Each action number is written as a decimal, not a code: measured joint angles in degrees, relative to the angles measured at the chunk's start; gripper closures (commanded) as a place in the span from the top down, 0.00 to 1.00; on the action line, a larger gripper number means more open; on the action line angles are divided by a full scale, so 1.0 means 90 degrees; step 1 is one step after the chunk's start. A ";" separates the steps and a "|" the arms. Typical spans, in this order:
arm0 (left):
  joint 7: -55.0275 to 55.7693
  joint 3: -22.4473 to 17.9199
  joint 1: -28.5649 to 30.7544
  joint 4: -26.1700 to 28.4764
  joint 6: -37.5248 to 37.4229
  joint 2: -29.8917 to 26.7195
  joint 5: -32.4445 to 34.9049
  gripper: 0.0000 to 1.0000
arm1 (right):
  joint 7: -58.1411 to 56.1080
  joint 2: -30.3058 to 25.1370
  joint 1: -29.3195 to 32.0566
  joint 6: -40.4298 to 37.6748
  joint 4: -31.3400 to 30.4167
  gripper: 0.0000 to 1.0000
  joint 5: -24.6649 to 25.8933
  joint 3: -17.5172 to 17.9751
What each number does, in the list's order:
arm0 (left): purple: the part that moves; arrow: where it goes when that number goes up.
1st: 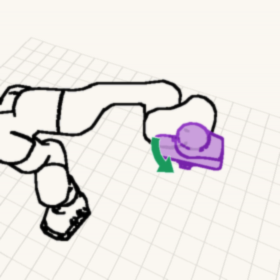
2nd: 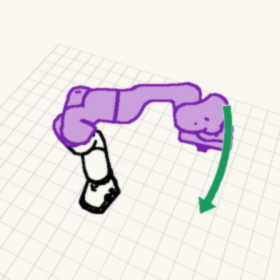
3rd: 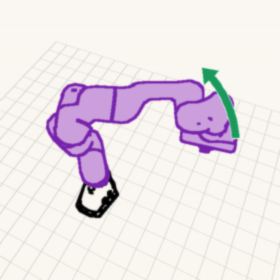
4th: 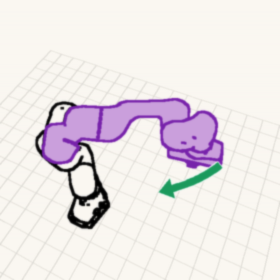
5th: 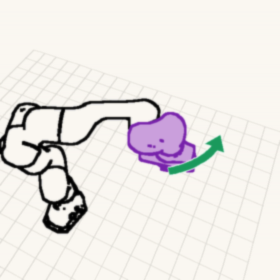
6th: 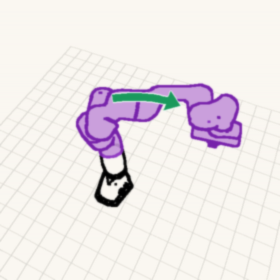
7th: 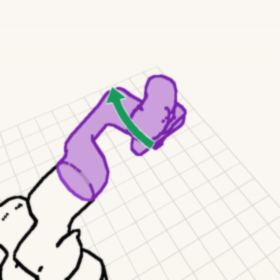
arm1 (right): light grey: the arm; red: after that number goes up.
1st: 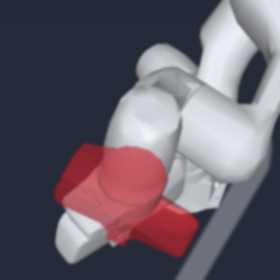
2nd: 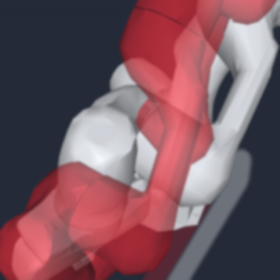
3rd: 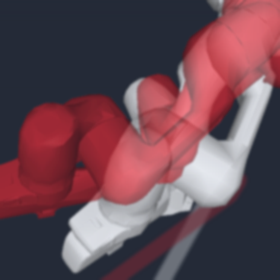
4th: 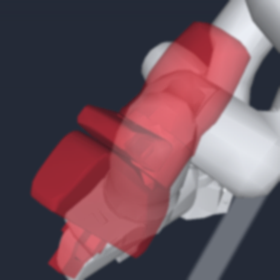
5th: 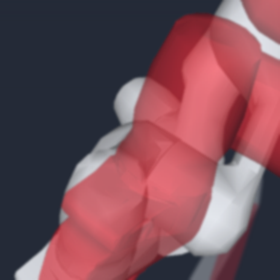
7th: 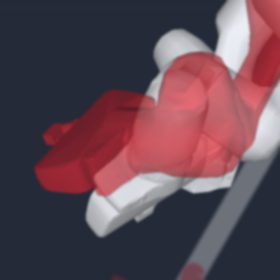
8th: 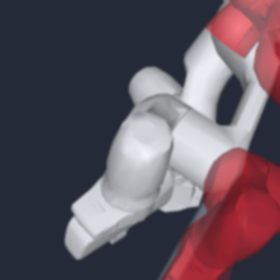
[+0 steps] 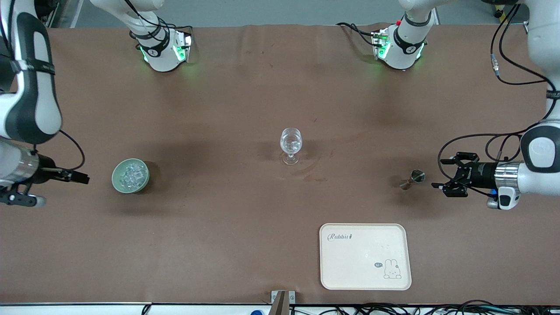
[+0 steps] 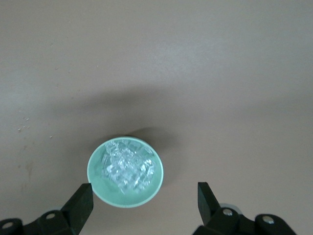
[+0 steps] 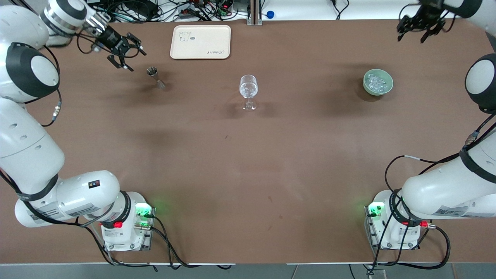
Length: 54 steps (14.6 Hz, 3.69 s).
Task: Pour wine and add ice with both arms
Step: 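Grasp an ice cube with the right gripper while the left gripper grasps the jigger, then lift the ice cube with the right gripper while the left gripper carries the jigger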
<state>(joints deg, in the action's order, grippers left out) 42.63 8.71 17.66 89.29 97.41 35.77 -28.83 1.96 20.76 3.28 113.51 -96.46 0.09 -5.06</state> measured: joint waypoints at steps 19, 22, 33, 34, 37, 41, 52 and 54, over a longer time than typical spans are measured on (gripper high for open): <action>0.0196 0.0039 0.0349 -0.0180 0.0100 0.1508 -0.1543 0.71 | 0.0120 0.0675 -0.0687 0.1961 -0.1679 0.76 0.0000 0.0058; 0.0005 0.0039 0.0351 -0.0180 0.0099 0.1611 -0.1629 0.64 | 0.0120 0.0696 -0.0689 0.2106 -0.1797 0.76 0.0000 0.0053; -0.0009 0.0078 0.0351 -0.0180 0.0046 0.1653 -0.1760 0.30 | 0.0118 0.0693 -0.0680 0.2154 -0.1812 0.12 0.0000 0.0021; -0.0009 0.0078 0.0351 -0.0180 0.0038 0.1653 -0.1760 0.23 | 0.0118 0.0686 -0.0678 0.2158 -0.1802 0.11 0.0000 0.0017; -0.0016 0.0079 0.0351 -0.0180 0.0014 0.1654 -0.1763 0.05 | 0.0118 0.0592 -0.0670 0.2156 -0.1754 0.08 0.0000 0.0006; -0.0029 0.0091 0.0351 -0.0180 -0.0013 0.1655 -0.1893 0.02 | 0.0118 0.0108 -0.0617 0.1530 -0.1501 0.08 0.0000 -0.0020; 0.1030 0.1449 0.0200 -0.0354 -0.0238 0.1137 -0.2243 0.01 | 0.0102 -0.1473 -0.0310 -0.2000 0.0733 0.09 0.0000 -0.0044; 0.1533 0.1534 -0.0097 -0.0350 -0.0131 0.0846 -0.2243 0.01 | 0.0102 -0.1506 -0.0310 -0.2575 0.1166 0.09 0.0000 -0.0044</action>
<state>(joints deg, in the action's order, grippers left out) 56.43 22.52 16.79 86.14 96.24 43.38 -49.02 2.89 7.21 0.50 90.33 -85.96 0.10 -5.45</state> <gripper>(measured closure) 0.789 0.727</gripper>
